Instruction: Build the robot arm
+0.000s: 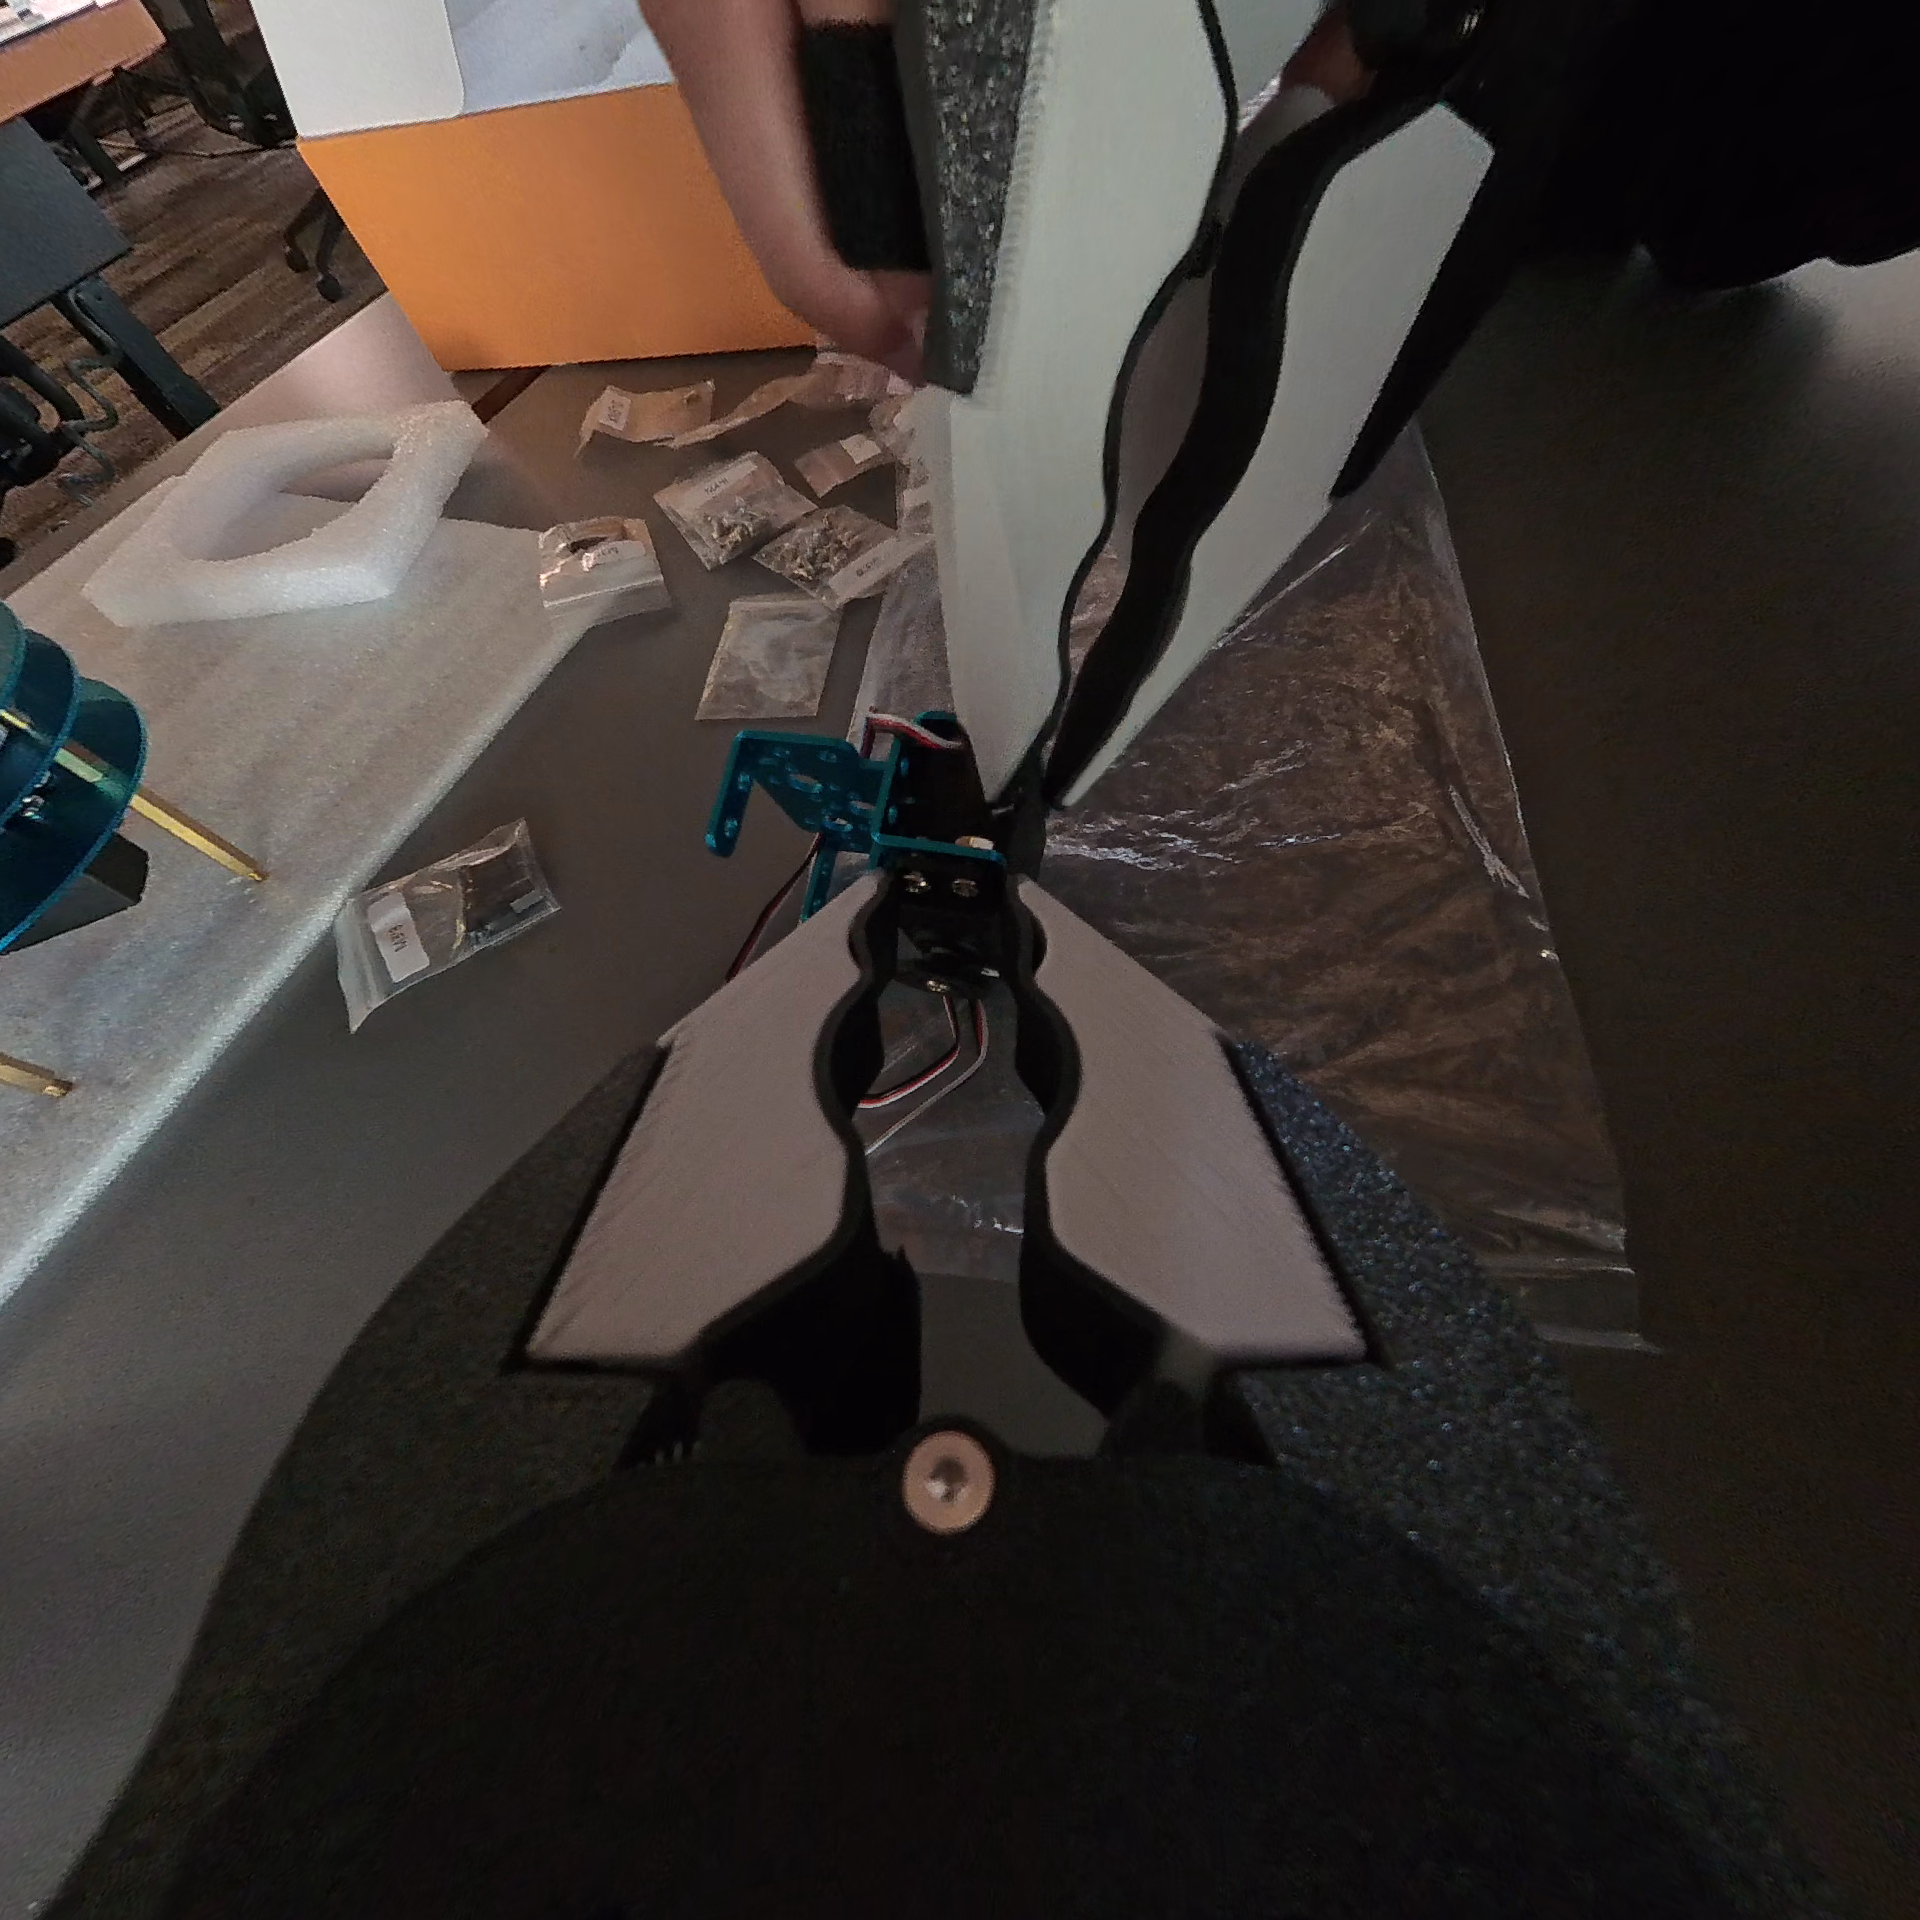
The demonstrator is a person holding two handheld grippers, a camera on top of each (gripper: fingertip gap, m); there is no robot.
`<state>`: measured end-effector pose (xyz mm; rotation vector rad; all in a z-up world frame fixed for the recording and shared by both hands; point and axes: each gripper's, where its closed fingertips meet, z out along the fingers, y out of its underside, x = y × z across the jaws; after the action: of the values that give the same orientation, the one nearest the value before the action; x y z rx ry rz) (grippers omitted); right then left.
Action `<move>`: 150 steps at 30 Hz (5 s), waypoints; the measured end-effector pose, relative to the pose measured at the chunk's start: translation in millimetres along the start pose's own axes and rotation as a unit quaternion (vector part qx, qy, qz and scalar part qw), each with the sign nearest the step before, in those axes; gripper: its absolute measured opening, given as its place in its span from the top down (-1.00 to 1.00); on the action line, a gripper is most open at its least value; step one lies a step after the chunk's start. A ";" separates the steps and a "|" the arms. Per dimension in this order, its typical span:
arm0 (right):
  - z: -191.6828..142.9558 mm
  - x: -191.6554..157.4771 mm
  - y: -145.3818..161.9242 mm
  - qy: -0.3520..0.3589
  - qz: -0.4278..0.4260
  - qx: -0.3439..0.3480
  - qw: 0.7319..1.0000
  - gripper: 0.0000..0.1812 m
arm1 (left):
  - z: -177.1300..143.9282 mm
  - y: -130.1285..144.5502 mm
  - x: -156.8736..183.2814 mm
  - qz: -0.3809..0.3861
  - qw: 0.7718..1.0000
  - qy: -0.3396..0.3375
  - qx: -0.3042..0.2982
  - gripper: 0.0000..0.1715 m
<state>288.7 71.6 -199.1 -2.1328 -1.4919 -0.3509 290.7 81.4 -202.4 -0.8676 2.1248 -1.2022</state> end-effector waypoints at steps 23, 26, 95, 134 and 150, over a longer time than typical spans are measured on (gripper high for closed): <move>5.5 3.1 -3.2 -0.023 0.040 0.016 0.999 0.94 | 0.8 -0.8 0.0 0.000 1.000 -0.004 0.000 0.78; 5.7 2.9 -3.1 -0.033 0.050 0.018 0.998 0.95 | 0.8 -0.9 -0.1 0.001 1.000 -0.005 0.000 0.78; 8.2 21.8 -2.9 0.046 0.096 0.064 0.992 0.94 | -1.8 2.0 -1.2 -0.001 1.000 -0.005 -0.004 0.78; -52.4 -16.2 35.1 0.003 0.350 0.167 0.922 0.94 | 24.8 -20.8 18.2 0.133 0.983 0.067 -0.107 0.81; -1.6 -76.4 53.2 -0.158 0.347 0.003 0.925 0.93 | 23.3 -16.5 0.1 0.030 0.991 0.098 -0.088 0.81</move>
<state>310.5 -4.4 -248.4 -2.6221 -0.7734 0.2649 311.7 62.5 -198.4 -0.7791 2.4270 -1.1225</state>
